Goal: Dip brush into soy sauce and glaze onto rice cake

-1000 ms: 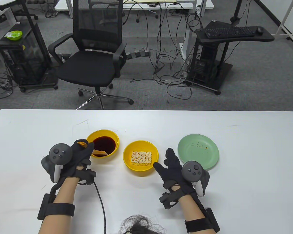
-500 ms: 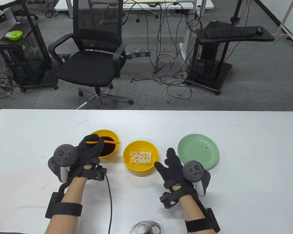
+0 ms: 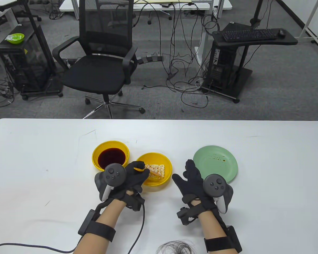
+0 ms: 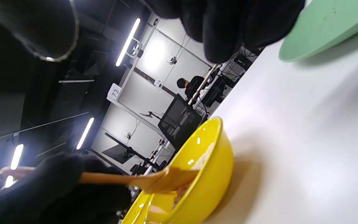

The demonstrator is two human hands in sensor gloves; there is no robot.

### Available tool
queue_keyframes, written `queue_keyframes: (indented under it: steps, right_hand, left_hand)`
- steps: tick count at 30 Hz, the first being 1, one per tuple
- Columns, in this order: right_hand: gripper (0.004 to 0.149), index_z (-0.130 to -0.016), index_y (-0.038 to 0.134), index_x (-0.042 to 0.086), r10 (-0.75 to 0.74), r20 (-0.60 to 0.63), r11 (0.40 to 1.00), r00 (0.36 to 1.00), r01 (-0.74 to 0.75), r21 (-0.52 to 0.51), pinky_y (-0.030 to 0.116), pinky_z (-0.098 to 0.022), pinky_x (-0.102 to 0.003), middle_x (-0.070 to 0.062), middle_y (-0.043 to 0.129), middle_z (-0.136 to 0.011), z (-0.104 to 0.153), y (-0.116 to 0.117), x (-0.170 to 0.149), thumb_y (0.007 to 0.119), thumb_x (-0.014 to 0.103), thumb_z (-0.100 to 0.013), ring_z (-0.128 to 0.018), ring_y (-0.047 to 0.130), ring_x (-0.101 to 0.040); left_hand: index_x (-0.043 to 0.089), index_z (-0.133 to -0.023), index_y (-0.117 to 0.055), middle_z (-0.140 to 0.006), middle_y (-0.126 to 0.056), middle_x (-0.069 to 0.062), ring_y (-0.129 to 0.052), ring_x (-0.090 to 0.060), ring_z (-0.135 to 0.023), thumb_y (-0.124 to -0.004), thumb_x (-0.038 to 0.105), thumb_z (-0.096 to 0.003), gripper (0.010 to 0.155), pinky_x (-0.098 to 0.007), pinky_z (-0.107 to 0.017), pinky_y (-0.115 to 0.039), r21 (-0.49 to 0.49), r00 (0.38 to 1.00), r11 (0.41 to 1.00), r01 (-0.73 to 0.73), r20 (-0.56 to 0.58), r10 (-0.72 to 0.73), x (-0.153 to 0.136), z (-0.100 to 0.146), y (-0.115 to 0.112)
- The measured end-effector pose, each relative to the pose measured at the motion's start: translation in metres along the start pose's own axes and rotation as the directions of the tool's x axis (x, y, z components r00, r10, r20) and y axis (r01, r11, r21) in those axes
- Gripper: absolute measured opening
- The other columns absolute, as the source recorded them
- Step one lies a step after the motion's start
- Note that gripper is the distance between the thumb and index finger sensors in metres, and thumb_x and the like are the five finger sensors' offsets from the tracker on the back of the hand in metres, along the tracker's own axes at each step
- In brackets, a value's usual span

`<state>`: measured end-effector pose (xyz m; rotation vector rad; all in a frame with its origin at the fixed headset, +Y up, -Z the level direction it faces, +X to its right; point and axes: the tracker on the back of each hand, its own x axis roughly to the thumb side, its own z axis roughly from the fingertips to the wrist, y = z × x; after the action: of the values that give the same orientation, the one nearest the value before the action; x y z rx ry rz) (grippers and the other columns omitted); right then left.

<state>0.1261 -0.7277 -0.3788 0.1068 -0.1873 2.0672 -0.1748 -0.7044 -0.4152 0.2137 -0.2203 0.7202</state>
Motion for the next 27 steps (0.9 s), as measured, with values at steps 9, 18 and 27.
queue_keyframes:
  steps: [9,18,27]
  right_hand:
    - [0.090,-0.109,0.038,0.005,0.009,0.003,1.000,1.000,-0.009,0.006,0.064,-0.062,-0.063,-0.027,0.052,-0.111,0.001,0.002,0.001,0.077,0.060,-0.049,-0.092,0.070,-0.049]
    - [0.090,-0.109,0.038,0.005,0.020,-0.002,1.000,1.000,-0.020,0.001,0.064,-0.062,-0.063,-0.027,0.052,-0.111,0.000,0.001,-0.001,0.077,0.060,-0.049,-0.092,0.070,-0.049]
    - [0.090,-0.109,0.038,0.005,0.040,0.008,0.999,0.999,-0.040,0.014,0.064,-0.062,-0.063,-0.027,0.052,-0.111,0.002,0.005,0.001,0.077,0.060,-0.049,-0.092,0.070,-0.050]
  left_hand:
    - [0.023,-0.087,-0.077,-0.093,-0.088,-0.011,-0.108,-0.024,-0.075,-0.084,0.052,-0.0423,0.054,-0.038,-0.058,-0.089,0.019,0.996,0.995,-0.093,-0.012,0.093,0.003,-0.010,-0.007]
    - [0.024,-0.080,-0.083,-0.084,-0.096,-0.009,-0.113,-0.023,-0.063,-0.083,0.057,-0.0421,0.051,-0.039,-0.052,-0.091,-0.026,0.999,0.999,-0.042,0.006,0.042,-0.005,-0.010,0.011]
    - [0.022,-0.088,-0.077,-0.092,-0.088,-0.012,-0.108,-0.025,-0.074,-0.084,0.052,-0.0423,0.055,-0.039,-0.058,-0.089,-0.015,0.994,0.994,-0.109,0.006,0.109,0.000,-0.019,-0.012]
